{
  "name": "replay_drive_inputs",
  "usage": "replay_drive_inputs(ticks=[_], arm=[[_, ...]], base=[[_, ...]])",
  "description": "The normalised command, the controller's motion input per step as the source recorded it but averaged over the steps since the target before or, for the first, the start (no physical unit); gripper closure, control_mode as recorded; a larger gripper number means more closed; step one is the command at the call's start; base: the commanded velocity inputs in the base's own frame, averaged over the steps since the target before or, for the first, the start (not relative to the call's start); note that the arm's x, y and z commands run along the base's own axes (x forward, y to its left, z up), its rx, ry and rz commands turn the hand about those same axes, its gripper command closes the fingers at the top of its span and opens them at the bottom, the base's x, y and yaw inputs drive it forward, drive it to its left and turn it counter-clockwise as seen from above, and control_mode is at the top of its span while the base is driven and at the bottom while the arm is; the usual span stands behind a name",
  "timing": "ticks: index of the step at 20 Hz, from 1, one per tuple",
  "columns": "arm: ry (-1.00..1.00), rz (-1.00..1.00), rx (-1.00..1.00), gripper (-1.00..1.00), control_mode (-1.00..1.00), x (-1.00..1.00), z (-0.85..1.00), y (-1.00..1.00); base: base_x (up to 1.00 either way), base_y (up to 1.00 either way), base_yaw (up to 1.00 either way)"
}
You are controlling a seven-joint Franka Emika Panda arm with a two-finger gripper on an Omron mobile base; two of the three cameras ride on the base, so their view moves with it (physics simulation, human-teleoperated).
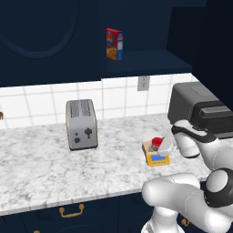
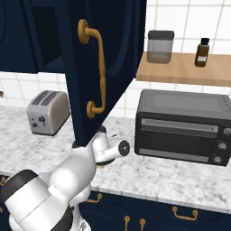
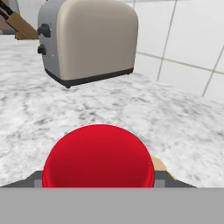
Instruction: Pick the jam and place it on the digital scale for weighing, and close the cabinet.
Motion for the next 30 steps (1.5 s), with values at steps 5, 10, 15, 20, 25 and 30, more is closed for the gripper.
replay_drive_inputs(ticks=[5, 10, 15, 20, 25, 30], arm=[[-0.03, 0.00, 0.00, -1.00, -1.00, 0.07, -0.19, 0.11], [-0.11, 0.00, 0.00, -1.00, -1.00, 0.00, -0.09, 0.02], [-0.08, 0.00, 0.00, -1.00, -1.00, -0.12, 0.00, 0.00], [-0.06, 0.00, 0.00, -1.00, -1.00, -0.15, 0.00, 0.00], [-0.03, -0.02, 0.01, -1.00, -1.00, -0.24, 0.00, -0.29], [-0.11, -0.07, 0.07, -1.00, -1.00, -0.37, 0.17, -0.63]], base=[[0.00, 0.00, 0.00], [0.00, 0.00, 0.00], [0.00, 0.00, 0.00], [0.00, 0.00, 0.00], [0.00, 0.00, 0.00], [0.00, 0.00, 0.00]])
